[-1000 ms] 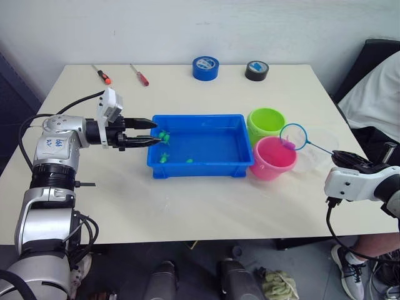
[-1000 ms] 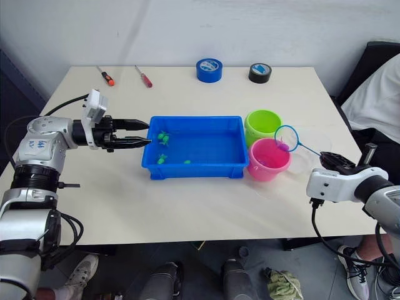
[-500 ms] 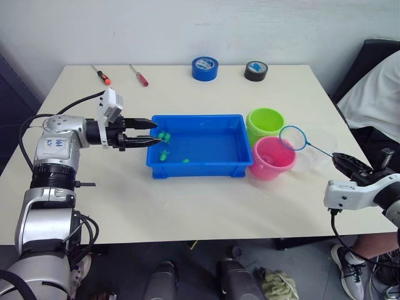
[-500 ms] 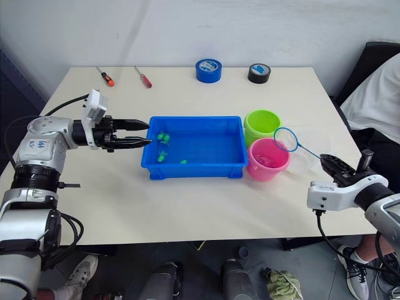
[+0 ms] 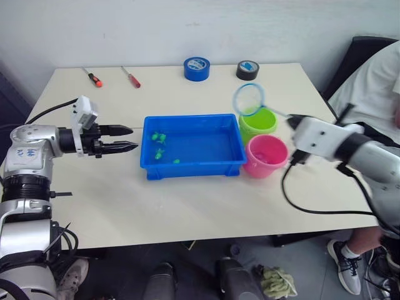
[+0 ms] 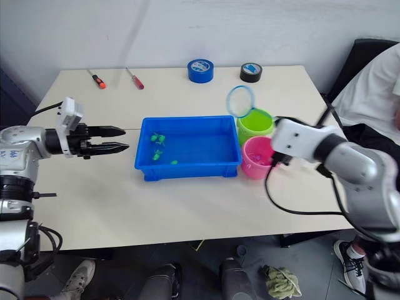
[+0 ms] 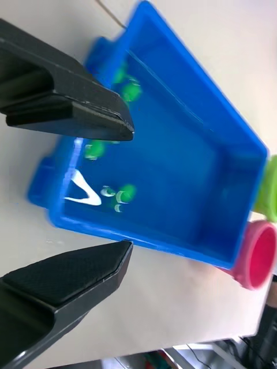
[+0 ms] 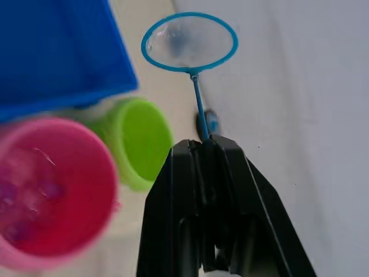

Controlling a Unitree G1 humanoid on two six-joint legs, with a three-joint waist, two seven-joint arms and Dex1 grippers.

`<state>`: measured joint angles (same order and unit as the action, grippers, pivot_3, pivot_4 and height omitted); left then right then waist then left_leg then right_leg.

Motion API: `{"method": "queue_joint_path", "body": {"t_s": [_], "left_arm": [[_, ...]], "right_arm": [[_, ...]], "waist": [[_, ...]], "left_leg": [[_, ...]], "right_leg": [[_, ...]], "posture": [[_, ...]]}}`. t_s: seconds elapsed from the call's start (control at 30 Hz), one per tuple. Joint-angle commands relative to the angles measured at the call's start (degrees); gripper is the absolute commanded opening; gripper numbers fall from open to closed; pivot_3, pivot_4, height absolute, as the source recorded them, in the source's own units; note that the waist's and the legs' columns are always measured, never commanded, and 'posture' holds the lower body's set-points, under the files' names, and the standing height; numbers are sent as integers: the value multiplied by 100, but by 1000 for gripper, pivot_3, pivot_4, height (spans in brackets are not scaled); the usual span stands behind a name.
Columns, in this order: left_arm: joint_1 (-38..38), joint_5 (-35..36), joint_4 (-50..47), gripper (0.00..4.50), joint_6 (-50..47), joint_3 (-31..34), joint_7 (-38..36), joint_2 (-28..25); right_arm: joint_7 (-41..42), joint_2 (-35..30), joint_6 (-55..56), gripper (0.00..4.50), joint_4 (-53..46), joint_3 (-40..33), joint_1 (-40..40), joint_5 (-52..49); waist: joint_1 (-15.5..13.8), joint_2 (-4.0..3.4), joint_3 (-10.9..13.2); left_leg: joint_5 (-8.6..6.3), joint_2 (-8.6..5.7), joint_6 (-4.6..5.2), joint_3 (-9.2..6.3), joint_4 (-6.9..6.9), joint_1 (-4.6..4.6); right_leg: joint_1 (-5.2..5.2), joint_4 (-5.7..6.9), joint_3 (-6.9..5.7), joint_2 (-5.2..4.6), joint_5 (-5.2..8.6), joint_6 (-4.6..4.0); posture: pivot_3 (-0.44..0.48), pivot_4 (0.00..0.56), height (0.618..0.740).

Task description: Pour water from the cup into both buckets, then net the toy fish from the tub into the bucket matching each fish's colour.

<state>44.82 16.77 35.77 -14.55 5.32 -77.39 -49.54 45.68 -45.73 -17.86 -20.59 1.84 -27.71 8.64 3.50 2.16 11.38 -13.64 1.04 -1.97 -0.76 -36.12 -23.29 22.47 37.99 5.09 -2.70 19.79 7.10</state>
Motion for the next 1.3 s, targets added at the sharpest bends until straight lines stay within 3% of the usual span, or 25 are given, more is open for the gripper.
{"method": "queue_joint_path", "body": {"t_s": [0.03, 0.27, 0.63, 1.0, 1.3], "left_arm": [[-304, 179, -450, 3029, -127, 405, 94, -333], [-1174, 457, -1301, 3029, -549, 958, 408, -574], [-1945, 821, -2177, 3029, -995, 1419, 786, -661], [-2239, 966, -2495, 3029, -1112, 1511, 904, -716], [-2334, 1023, -2641, 3029, -1201, 1597, 1000, -708]], "right_arm": [[410, 185, -357, 0, 411, 479, -540, -182], [685, 845, -224, 0, 1518, 1503, -1380, 18], [680, 1213, 372, 0, 2664, 2131, -1968, 582], [1039, 1762, 350, 0, 2612, 2389, -1945, 555], [1036, 2664, -148, 0, 2551, 2463, -2029, 381]], "waist": [[-8, 0, 0], [-36, 0, 0], [-7, 0, 0], [5, 0, 0], [33, 1, 0]], "left_leg": [[0, 2, 0, 1, 0, 0], [-2, -8, 1, -4, 2, -4], [-3, -18, 5, -5, 6, -9], [-4, -18, 4, -5, 6, -8], [-4, -16, 4, -7, 9, -6]], "right_leg": [[1, 0, 0, -2, 0, 0], [3, -1, -16, -60, 2, -4], [9, -3, -23, -71, 3, -5], [8, -3, -23, -70, 3, -5], [7, -3, -24, -69, 3, -5]], "posture": [[0, 150, 734], [0, 150, 734], [0, 150, 734], [0, 150, 734], [0, 150, 734]]}}
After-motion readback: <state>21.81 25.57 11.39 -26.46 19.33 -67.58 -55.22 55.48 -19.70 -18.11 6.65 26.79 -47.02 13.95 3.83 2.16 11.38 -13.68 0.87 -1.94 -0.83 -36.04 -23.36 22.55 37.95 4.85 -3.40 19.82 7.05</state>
